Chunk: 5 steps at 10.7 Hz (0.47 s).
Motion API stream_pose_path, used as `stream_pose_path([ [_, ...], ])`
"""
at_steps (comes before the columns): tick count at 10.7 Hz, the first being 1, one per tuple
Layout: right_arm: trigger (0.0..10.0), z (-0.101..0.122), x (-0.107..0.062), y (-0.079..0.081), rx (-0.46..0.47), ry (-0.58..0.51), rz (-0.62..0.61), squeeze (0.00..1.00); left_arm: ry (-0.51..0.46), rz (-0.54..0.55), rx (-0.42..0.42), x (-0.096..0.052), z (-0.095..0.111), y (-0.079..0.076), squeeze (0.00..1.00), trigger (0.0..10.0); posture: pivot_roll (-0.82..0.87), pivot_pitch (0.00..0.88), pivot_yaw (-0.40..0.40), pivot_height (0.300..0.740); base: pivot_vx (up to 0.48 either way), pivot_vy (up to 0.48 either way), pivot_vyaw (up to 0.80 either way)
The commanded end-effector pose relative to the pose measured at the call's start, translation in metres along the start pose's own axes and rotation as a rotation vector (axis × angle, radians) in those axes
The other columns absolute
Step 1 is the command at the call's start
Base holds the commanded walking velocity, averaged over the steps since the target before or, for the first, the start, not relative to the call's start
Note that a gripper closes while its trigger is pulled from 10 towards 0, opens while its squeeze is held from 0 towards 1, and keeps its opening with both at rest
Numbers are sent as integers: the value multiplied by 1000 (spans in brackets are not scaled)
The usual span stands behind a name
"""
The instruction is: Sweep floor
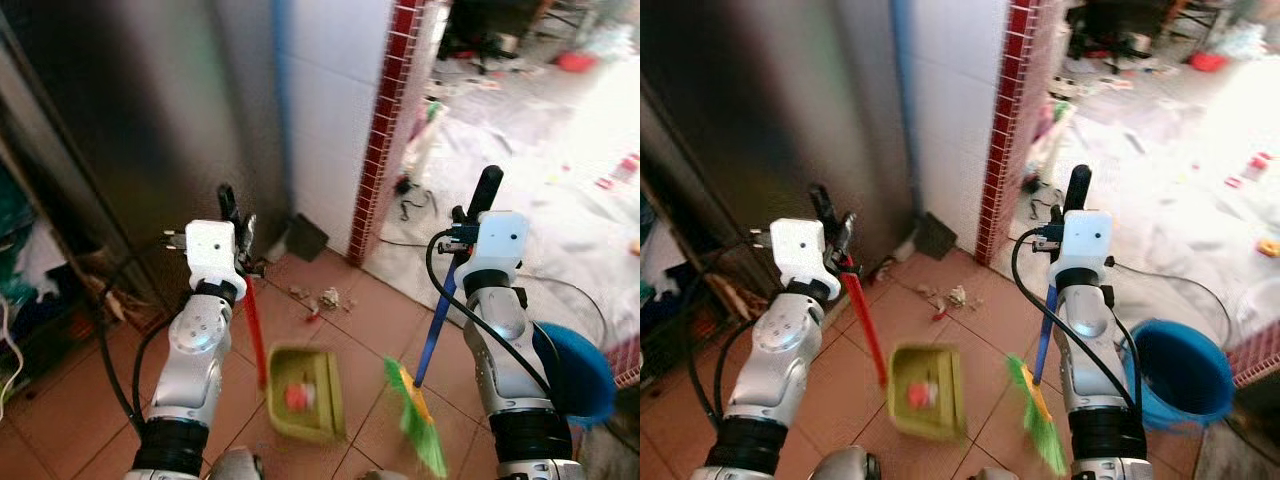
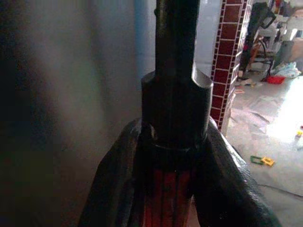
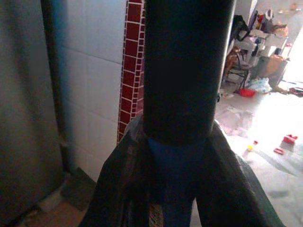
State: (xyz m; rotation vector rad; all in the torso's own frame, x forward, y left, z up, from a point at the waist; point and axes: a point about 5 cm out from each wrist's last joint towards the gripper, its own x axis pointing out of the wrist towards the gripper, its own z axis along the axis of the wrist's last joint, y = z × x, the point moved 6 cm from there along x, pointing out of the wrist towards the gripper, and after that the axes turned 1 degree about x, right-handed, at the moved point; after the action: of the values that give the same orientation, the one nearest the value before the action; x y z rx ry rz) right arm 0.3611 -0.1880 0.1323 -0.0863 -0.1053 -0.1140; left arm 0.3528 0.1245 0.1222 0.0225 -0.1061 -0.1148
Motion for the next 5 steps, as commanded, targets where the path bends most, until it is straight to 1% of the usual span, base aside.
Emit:
stream_pose_path([
  [1, 10000, 13, 3, 1, 21, -42, -13, 0, -33, -13, 6, 1, 11, 1, 0, 10000, -86, 0, -19, 740, 0, 0, 0],
  [2, 10000, 17, 3, 6, 24, -54, -3, 0, -41, -21, -1, 3, 16, -1, 0, 10000, -80, 0, -10, 740, 0, 0, -688],
  [4, 10000, 12, 3, 3, 25, -38, -19, 0, -50, -35, -11, 4, 22, -2, 0, 10000, -75, 0, -22, 740, 0, 480, -800],
  [5, 10000, 11, 3, 4, 22, -29, -10, 0, -43, -37, -11, 3, 21, 0, 0, 10000, -78, 0, -24, 740, 0, 480, -800],
])
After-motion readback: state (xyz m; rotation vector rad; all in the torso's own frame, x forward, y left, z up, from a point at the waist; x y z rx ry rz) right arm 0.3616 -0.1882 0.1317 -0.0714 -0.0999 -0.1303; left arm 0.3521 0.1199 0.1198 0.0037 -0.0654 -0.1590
